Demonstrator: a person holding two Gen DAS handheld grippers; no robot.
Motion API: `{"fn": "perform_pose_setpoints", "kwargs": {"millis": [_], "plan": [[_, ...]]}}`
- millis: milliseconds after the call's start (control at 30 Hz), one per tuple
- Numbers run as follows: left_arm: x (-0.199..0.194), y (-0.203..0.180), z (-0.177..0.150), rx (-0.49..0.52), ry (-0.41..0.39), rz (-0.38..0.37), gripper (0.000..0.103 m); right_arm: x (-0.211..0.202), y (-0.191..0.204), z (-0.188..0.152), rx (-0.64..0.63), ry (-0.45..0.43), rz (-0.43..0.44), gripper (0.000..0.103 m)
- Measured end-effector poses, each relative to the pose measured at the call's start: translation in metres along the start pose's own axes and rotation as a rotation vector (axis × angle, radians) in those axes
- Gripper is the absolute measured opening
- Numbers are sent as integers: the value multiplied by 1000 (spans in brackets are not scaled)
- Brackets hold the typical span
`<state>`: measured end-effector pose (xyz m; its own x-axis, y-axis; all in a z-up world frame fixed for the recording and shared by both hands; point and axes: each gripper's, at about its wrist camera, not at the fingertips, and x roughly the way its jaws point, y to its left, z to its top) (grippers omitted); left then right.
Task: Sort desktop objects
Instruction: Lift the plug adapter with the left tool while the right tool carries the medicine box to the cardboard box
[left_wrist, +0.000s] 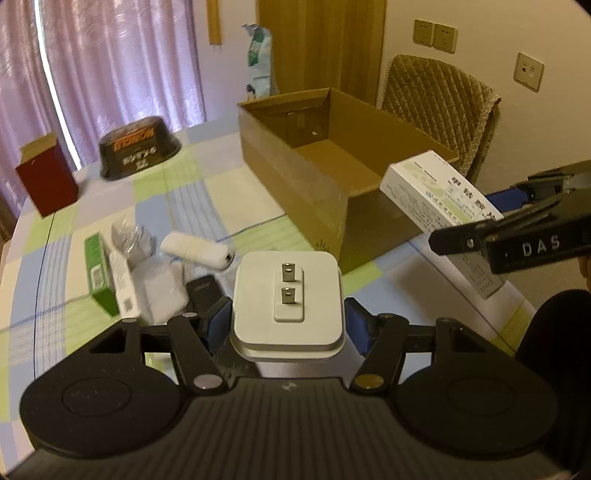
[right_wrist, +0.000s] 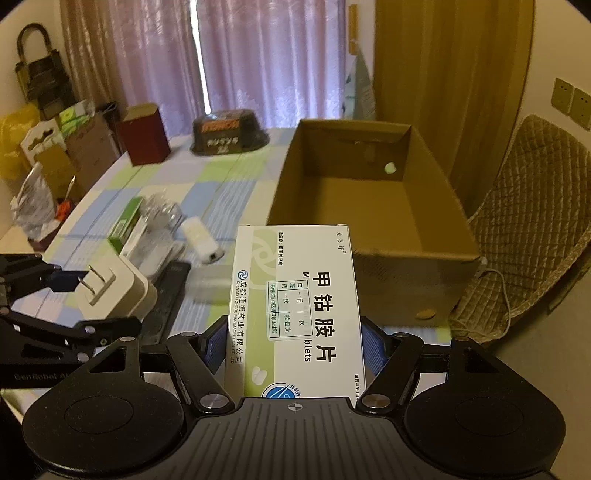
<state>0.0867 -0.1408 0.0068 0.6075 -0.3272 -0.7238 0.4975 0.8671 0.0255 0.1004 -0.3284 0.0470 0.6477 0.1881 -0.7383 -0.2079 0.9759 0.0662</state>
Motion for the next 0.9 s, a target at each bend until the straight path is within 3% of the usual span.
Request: {"fn": "perform_pose_setpoints", "kwargs": {"millis": [567, 900], "plan": [[49, -18, 112, 102, -105, -55, 60, 29, -76, 81, 78, -84, -58, 70], [110, -37, 153, 224, -100, -88, 60, 77, -115, 94, 148, -47, -73, 70]]}}
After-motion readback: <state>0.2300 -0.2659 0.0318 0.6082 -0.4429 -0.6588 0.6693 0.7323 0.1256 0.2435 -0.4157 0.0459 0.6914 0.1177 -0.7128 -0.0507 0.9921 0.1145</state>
